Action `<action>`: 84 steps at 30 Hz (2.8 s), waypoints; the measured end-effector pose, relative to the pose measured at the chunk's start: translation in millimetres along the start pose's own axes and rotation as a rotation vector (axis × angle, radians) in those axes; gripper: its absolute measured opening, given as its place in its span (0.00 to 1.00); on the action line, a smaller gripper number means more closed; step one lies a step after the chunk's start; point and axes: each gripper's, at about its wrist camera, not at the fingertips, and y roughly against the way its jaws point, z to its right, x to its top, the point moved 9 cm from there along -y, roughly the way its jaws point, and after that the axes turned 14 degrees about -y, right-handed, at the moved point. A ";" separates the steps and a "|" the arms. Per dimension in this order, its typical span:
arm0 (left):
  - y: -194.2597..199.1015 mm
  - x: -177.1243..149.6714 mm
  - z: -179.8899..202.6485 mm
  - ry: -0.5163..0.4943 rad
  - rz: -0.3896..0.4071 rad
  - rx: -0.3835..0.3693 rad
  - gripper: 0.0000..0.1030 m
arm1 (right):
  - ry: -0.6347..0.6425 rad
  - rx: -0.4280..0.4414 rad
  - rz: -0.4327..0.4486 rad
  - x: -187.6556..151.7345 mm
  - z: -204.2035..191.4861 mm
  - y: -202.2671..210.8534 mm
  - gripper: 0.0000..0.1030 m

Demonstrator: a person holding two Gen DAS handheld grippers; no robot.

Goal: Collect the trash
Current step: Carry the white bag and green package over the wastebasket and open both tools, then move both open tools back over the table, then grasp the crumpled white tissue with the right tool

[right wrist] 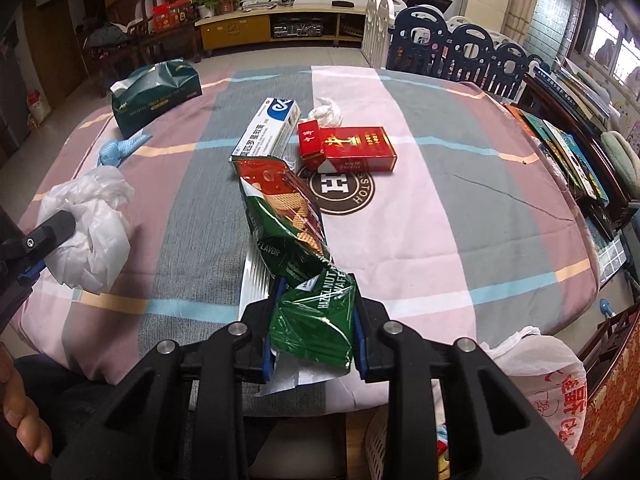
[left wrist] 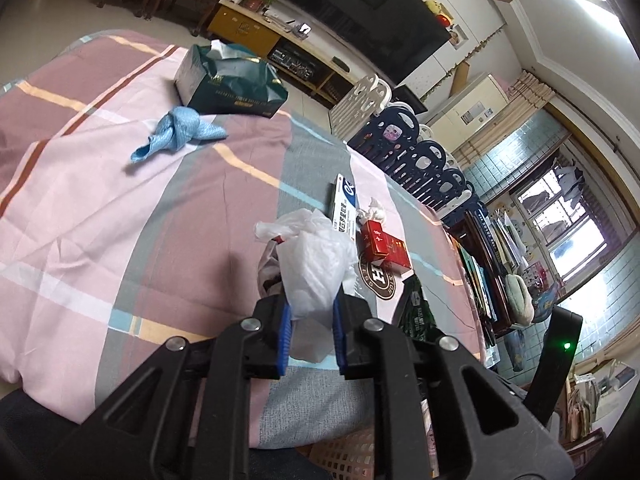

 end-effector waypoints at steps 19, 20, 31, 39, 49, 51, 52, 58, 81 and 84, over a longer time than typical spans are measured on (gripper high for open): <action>8.6 -99.9 238.5 -0.497 -0.244 -0.265 0.18 | -0.185 -0.157 -0.094 -75.8 245.9 87.4 0.29; 7.0 -112.5 251.3 -0.530 -0.271 -0.284 0.18 | -0.191 -0.164 -0.114 -83.6 251.3 83.8 0.29; -5.2 -215.6 311.3 -0.792 -0.467 -0.446 0.61 | -0.478 -0.038 -0.065 -72.9 288.5 100.8 0.59; -15.9 -187.3 288.7 -0.665 -0.394 -0.367 0.91 | -0.488 -0.053 -0.027 -59.3 291.9 104.9 0.63; -18.3 -96.6 166.9 -0.399 -0.195 0.022 0.91 | -0.332 -0.010 -0.034 -33.3 213.7 77.6 0.63; -14.3 -81.2 137.4 -0.331 -0.159 0.073 0.91 | -0.296 0.009 -0.035 -26.5 190.8 68.6 0.63; -12.0 -75.1 122.9 -0.293 -0.145 0.091 0.91 | -0.274 0.026 -0.039 -21.2 175.3 61.4 0.63; 6.9 -45.7 46.7 -0.025 -0.045 0.114 0.91 | -0.217 0.154 -0.056 18.4 90.5 24.0 0.63; -2.0 -50.1 2.5 0.098 -0.081 0.126 0.91 | -0.077 0.026 -0.161 152.7 -16.1 -167.7 0.22; -1.3 -50.1 3.8 0.090 -0.078 0.128 0.91 | -0.077 0.051 -0.194 131.2 -16.2 -155.2 0.21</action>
